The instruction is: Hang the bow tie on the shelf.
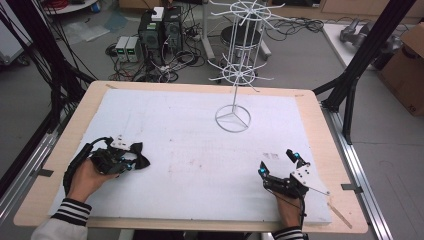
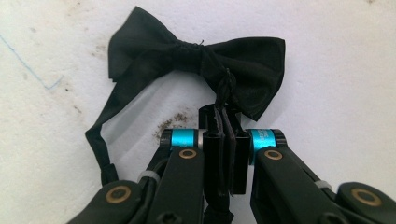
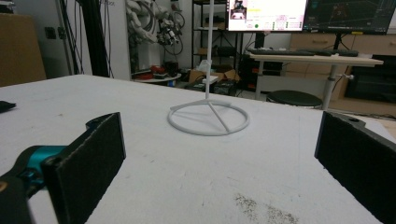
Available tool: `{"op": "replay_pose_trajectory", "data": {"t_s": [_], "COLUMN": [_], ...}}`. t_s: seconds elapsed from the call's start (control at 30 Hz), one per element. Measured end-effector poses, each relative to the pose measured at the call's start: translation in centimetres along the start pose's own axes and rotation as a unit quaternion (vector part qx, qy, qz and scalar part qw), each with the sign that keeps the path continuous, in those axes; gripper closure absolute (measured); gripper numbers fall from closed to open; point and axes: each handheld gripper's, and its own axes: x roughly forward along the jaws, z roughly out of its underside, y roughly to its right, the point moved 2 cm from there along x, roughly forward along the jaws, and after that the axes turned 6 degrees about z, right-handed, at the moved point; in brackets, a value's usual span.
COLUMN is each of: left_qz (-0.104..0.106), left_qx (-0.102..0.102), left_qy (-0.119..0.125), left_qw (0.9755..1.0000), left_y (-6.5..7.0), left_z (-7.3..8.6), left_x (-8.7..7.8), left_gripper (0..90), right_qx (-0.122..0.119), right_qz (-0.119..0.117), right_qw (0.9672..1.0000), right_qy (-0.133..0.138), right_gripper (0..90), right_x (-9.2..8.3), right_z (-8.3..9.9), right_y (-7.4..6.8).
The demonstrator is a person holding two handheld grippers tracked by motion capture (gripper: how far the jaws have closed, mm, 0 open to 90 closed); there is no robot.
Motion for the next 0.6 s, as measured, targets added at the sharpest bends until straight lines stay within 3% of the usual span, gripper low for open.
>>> {"op": "replay_pose_trajectory", "data": {"t_s": [0.27, 0.3, 0.53, 0.6], "left_qz": [-0.011, -0.013, -0.023, -0.025], "left_qx": [-0.005, -0.01, -0.011, -0.013], "left_qy": [0.041, 0.059, 0.094, 0.116], "left_qw": [0.9991, 0.9981, 0.9953, 0.9928], "left_y": [-0.3, -0.3, -0.4, -0.4], "left_z": [0.0, 0.0, -0.1, -0.3], "left_x": [-1.0, -1.2, -1.7, -2.0], "left_gripper": [87.2, 87.2, 87.3, 87.3], "right_qx": [0.0, 0.0, 0.0, -0.001], "right_qz": [0.0, 0.0, 0.0, 0.0], "right_qw": [1.0, 1.0, 1.0, 1.0], "right_qy": [0.0, 0.0, 0.0, 0.0], "right_gripper": [0.7, 0.7, 0.7, 0.7], "right_x": [0.0, 0.0, 0.0, 0.0], "right_z": [0.0, 0.0, 0.0, 0.0], "right_y": [0.0, 0.0, 0.0, 0.0]}}
